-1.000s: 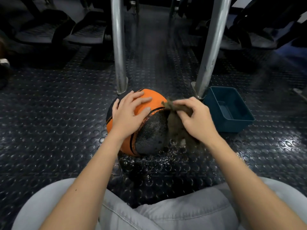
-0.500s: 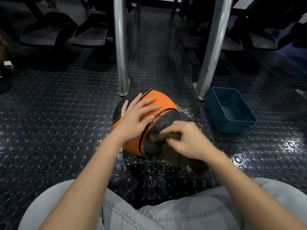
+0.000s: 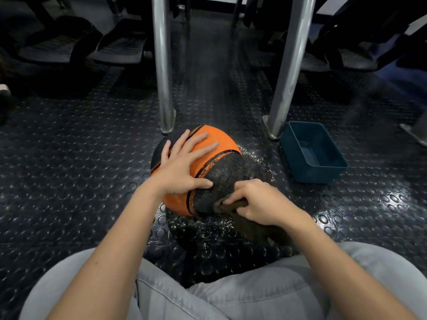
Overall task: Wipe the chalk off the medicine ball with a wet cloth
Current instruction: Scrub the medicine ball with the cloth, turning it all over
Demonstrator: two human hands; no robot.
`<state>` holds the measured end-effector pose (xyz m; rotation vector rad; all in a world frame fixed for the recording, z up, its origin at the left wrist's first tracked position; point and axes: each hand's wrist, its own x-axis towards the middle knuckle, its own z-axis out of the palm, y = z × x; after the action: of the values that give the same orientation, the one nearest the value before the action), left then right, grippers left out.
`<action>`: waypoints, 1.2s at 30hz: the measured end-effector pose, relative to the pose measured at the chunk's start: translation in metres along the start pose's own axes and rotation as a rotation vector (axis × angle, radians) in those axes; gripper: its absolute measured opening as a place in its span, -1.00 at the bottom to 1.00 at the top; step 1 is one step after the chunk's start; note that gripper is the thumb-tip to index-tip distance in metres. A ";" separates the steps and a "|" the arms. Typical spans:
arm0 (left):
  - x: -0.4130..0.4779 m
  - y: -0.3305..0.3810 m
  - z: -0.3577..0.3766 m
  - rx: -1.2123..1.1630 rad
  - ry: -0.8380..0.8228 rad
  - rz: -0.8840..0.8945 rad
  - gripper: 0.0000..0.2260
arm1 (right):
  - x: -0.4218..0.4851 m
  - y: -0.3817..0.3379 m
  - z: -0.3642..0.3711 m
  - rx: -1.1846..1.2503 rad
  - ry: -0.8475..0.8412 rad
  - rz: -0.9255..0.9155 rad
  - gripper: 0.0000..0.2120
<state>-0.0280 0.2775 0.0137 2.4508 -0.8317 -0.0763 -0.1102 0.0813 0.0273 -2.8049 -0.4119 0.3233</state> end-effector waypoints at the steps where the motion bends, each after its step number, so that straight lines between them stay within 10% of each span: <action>1: 0.000 0.000 0.000 -0.004 0.004 -0.004 -0.24 | 0.001 0.002 -0.005 0.071 0.034 -0.024 -0.66; 6: 0.001 0.003 -0.001 -0.004 -0.011 -0.017 -0.22 | 0.019 -0.005 -0.001 0.278 0.664 -0.091 -0.65; 16: 0.001 0.000 -0.002 -0.036 -0.007 -0.029 -0.24 | -0.004 0.020 0.006 -0.016 0.201 0.138 -0.64; 21: -0.001 -0.005 -0.001 -0.032 0.015 -0.035 -0.24 | 0.015 -0.003 -0.008 0.294 0.803 -0.059 -0.66; 30: 0.011 0.001 -0.002 -0.214 0.011 -0.079 -0.68 | 0.000 0.025 0.009 -0.004 0.334 0.244 -0.64; 36: 0.005 -0.001 0.003 -0.120 0.071 -0.067 -0.64 | 0.014 -0.013 0.009 0.141 0.697 -0.159 -0.64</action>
<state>-0.0235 0.2740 0.0113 2.3536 -0.6941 -0.0612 -0.1031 0.0999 0.0203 -2.5104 -0.4138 -0.6189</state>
